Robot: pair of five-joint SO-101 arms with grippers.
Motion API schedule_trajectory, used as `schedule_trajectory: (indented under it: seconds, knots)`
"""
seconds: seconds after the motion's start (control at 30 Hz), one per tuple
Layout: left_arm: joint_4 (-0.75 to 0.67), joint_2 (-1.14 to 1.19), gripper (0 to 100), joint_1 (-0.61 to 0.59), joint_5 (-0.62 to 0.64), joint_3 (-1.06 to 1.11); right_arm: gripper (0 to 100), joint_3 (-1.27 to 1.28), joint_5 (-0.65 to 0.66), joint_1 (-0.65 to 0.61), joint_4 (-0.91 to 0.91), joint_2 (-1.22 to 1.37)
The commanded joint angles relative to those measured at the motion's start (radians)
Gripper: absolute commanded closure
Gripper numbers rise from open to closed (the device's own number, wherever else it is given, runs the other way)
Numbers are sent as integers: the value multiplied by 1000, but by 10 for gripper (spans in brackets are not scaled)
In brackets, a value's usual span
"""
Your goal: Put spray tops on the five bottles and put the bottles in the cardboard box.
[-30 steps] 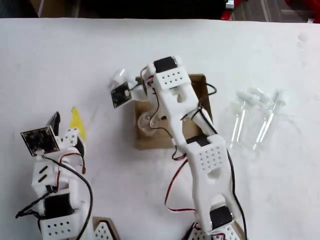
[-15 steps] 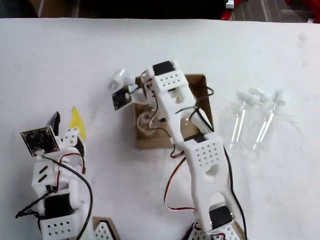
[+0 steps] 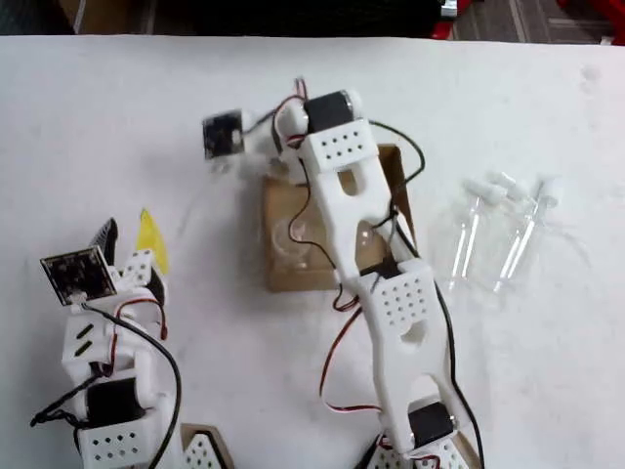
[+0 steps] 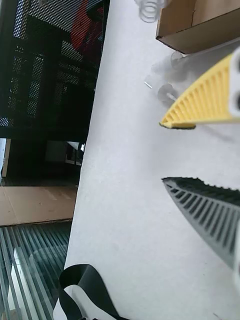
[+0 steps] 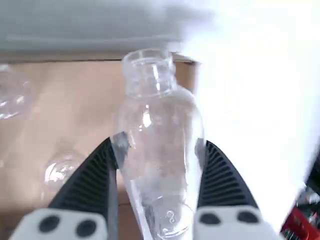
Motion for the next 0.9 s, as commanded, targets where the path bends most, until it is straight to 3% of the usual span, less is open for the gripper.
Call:
schedule_trajectory:
  seconds: [0.0, 0.2, 0.37, 0.47, 0.53, 0.67, 0.87]
  knots:
    - [-32, -10, 845, -2, -14, -3, 981, -172, -176, 19, -21, -15]
    - [-32, -10, 845, -2, -14, -3, 981, -377, -641, 125, -97, -25]
    - [-29, -10, 845, -2, -14, -3, 981, -451, -1114, 275, -10, -50]
    - [-28, -10, 845, -2, -14, -3, 981, -450, -1327, 372, 58, -87]
    - [-28, -10, 845, -2, -14, -3, 981, -450, -1389, 409, 88, -119]
    - [-28, -10, 845, -2, -14, -3, 982, -439, -1392, 407, 93, -179]
    - [-28, -10, 844, -2, -14, -3, 982, -437, -1392, 285, 96, -292]
